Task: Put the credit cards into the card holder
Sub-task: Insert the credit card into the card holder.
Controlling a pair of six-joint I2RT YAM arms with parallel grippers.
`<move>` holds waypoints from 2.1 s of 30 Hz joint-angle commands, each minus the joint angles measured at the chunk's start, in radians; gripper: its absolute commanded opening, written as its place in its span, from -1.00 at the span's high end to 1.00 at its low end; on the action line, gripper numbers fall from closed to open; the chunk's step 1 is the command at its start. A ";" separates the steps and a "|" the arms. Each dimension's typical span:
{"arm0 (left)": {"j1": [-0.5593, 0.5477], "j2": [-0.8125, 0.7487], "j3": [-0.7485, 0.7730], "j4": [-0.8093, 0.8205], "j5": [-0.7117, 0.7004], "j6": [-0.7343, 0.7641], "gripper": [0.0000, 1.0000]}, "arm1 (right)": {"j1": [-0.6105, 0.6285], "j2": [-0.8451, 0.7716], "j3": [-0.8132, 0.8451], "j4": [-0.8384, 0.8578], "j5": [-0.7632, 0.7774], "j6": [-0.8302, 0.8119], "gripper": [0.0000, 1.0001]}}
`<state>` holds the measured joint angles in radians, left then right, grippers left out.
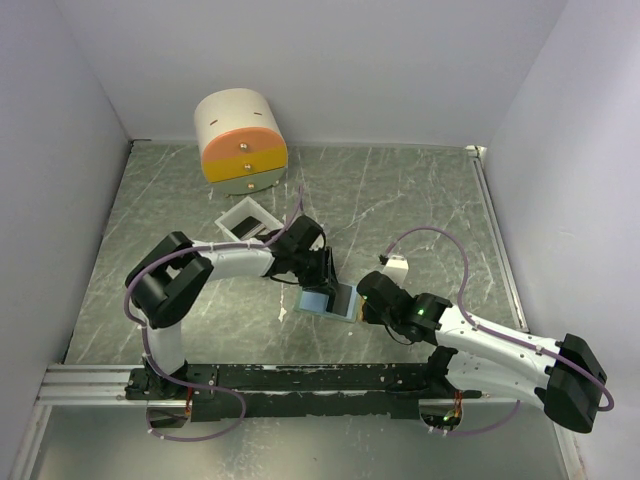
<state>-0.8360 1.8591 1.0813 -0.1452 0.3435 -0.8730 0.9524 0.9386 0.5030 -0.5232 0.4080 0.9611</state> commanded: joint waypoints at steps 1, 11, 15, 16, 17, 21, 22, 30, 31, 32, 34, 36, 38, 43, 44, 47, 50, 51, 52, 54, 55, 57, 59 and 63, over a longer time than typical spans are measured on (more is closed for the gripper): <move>-0.018 0.015 -0.027 0.069 0.042 -0.035 0.01 | 0.002 0.003 -0.018 0.005 0.004 0.004 1.00; -0.037 0.033 -0.040 0.135 0.074 -0.086 0.04 | 0.002 0.004 -0.019 0.007 0.006 0.007 1.00; -0.037 0.027 -0.033 0.117 0.054 -0.076 0.05 | 0.002 -0.002 -0.021 -0.001 0.008 0.011 1.00; -0.037 0.021 -0.029 0.105 0.045 -0.073 0.05 | 0.002 -0.006 -0.021 -0.002 0.009 0.010 1.00; -0.037 0.016 -0.025 0.089 0.029 -0.067 0.05 | 0.003 -0.008 -0.021 -0.006 0.010 0.009 1.00; -0.037 -0.029 -0.007 0.013 -0.040 -0.034 0.03 | 0.002 -0.021 0.009 -0.046 0.040 0.005 1.00; -0.037 -0.041 0.002 -0.013 -0.062 -0.023 0.02 | 0.002 -0.029 0.017 -0.058 0.043 0.004 1.00; -0.026 -0.109 0.072 -0.224 -0.265 0.078 -0.01 | 0.003 -0.091 0.089 -0.110 0.032 -0.005 1.00; -0.021 -0.117 0.068 -0.239 -0.288 0.089 0.00 | 0.002 -0.095 0.096 -0.104 0.029 -0.009 1.00; -0.017 -0.127 0.062 -0.255 -0.312 0.100 0.02 | 0.002 -0.100 0.100 -0.084 0.026 -0.023 1.00; -0.006 -0.142 0.045 -0.279 -0.346 0.118 0.09 | 0.003 -0.107 0.096 -0.040 0.005 -0.033 1.00; 0.007 -0.158 0.020 -0.295 -0.368 0.132 0.26 | 0.002 -0.102 0.087 0.016 -0.024 -0.043 1.00; 0.022 -0.172 -0.008 -0.305 -0.383 0.140 0.39 | 0.002 -0.091 0.074 0.077 -0.057 -0.049 1.00; 0.034 -0.190 -0.078 -0.281 -0.369 0.147 0.65 | 0.001 -0.024 0.061 0.199 -0.093 -0.055 1.00; 0.034 -0.191 -0.093 -0.269 -0.359 0.147 0.69 | -0.003 -0.007 0.061 0.222 -0.101 -0.061 1.00; 0.035 -0.187 -0.135 -0.233 -0.332 0.142 0.76 | -0.021 0.046 0.058 0.284 -0.153 -0.076 1.00; 0.035 -0.190 -0.164 -0.208 -0.316 0.138 0.77 | -0.042 0.085 0.056 0.326 -0.200 -0.075 1.00; 0.034 -0.196 -0.174 -0.199 -0.310 0.137 0.77 | -0.052 0.092 0.052 0.339 -0.215 -0.073 1.00; 0.035 -0.202 -0.185 -0.191 -0.306 0.135 0.78 | -0.064 0.097 0.047 0.353 -0.230 -0.072 1.00; 0.034 -0.214 -0.202 -0.184 -0.308 0.126 0.77 | -0.093 0.101 0.028 0.382 -0.257 -0.069 1.00; 0.033 -0.222 -0.210 -0.180 -0.307 0.122 0.76 | -0.113 0.102 0.017 0.398 -0.279 -0.073 1.00; 0.033 -0.233 -0.223 -0.173 -0.299 0.110 0.75 | -0.163 0.105 -0.014 0.434 -0.340 -0.081 1.00; 0.032 -0.256 -0.232 -0.168 -0.284 0.100 0.75 | -0.221 0.106 -0.044 0.467 -0.427 -0.086 1.00; 0.029 -0.310 -0.238 -0.126 -0.250 0.096 0.70 | -0.275 0.078 -0.095 0.519 -0.492 -0.074 1.00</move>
<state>-0.8021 1.6104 0.8471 -0.3271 0.0391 -0.7635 0.7128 1.0412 0.4480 -0.0914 0.0284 0.8921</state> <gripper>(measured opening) 0.141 0.007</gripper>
